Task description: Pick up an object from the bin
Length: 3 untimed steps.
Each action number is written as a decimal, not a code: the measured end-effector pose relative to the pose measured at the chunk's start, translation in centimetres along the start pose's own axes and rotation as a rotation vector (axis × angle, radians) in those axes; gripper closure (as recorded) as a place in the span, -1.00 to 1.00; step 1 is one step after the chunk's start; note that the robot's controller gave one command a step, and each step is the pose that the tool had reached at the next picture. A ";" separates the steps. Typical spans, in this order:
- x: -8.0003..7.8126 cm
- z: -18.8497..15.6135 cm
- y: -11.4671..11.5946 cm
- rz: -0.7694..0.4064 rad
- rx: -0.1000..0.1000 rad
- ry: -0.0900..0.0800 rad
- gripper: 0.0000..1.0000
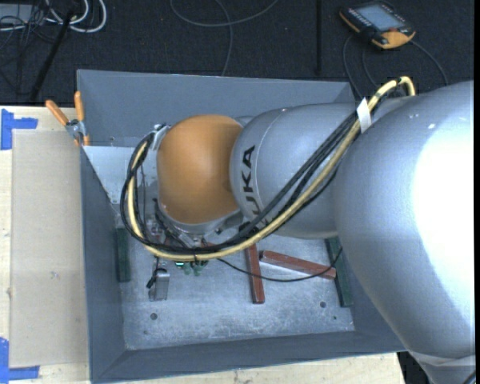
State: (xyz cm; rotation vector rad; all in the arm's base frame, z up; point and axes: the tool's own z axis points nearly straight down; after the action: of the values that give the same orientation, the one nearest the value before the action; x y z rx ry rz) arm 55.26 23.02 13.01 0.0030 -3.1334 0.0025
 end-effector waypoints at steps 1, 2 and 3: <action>-0.2 -0.4 -0.1 0.004 -0.002 -0.007 -1.00; -3.5 -1.7 -4.4 -0.080 -0.002 -0.007 -1.00; -3.8 -0.6 -6.8 -0.029 0.000 -0.012 -1.00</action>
Offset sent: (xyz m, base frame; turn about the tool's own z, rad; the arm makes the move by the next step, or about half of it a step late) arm 0.0648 -0.0869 0.0290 -0.1344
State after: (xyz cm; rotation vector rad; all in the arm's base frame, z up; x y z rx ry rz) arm 59.10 16.20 13.62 0.0494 -3.1449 0.0031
